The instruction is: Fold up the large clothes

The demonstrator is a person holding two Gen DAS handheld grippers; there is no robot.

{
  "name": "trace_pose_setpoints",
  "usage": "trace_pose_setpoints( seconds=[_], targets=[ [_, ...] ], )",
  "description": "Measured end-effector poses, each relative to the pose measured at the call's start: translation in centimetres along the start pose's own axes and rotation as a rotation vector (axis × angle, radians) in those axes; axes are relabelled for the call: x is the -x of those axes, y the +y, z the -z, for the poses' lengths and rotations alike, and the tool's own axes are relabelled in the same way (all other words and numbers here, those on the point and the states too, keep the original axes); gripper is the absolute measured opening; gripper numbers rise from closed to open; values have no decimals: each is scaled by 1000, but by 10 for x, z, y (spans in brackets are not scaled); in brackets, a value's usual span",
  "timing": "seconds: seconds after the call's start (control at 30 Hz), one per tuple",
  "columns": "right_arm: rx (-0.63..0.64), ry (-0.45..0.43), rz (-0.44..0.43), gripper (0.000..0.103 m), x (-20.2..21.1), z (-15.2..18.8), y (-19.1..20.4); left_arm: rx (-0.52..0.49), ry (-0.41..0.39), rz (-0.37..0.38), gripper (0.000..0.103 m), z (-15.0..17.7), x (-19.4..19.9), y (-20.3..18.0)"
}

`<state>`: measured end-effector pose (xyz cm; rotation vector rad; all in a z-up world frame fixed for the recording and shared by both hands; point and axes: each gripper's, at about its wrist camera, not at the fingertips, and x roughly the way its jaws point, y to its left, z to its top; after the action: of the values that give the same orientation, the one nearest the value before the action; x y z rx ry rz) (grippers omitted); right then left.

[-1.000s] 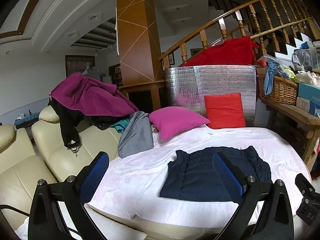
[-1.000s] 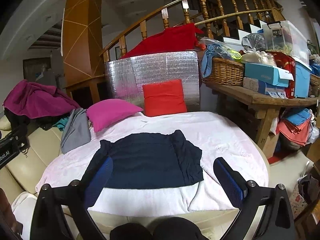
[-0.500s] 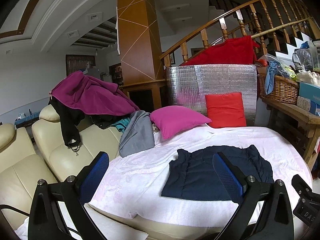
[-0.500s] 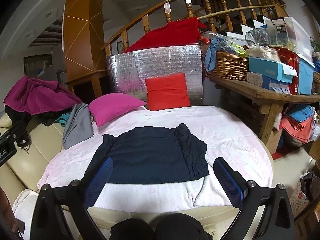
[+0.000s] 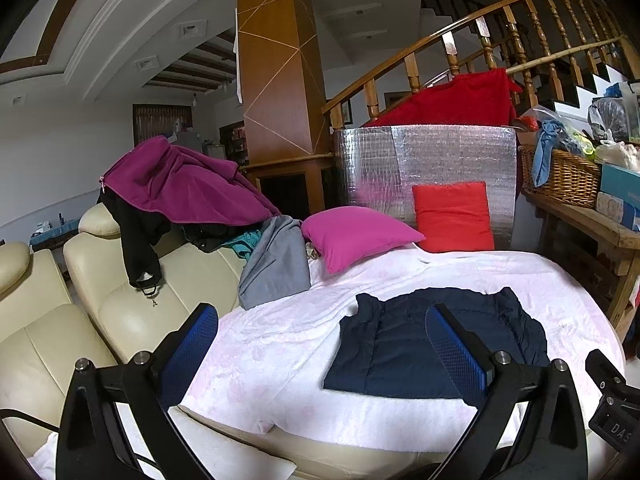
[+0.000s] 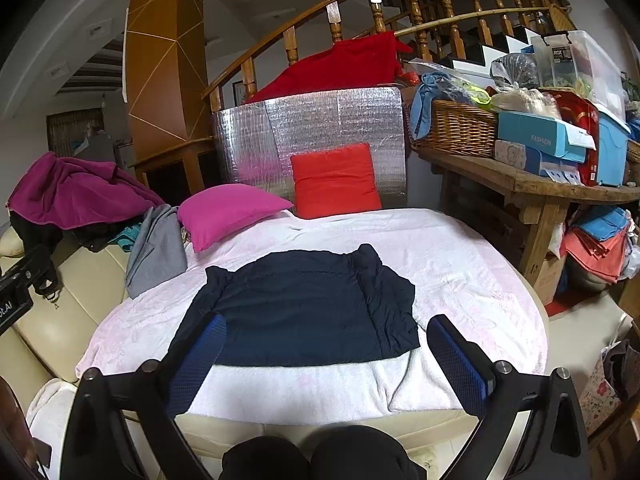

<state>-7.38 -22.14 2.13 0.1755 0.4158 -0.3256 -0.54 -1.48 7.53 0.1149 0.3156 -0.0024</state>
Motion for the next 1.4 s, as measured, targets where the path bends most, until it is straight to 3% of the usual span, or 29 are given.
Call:
trace_pose_setpoints(
  seconds=[1.0, 1.4],
  targets=[
    [9, -11, 21, 102, -8, -10, 7, -3, -11, 11, 103, -4, -8, 2],
    [26, 9, 28, 102, -48, -27, 15, -11, 28, 24, 103, -15, -49, -7]
  ],
)
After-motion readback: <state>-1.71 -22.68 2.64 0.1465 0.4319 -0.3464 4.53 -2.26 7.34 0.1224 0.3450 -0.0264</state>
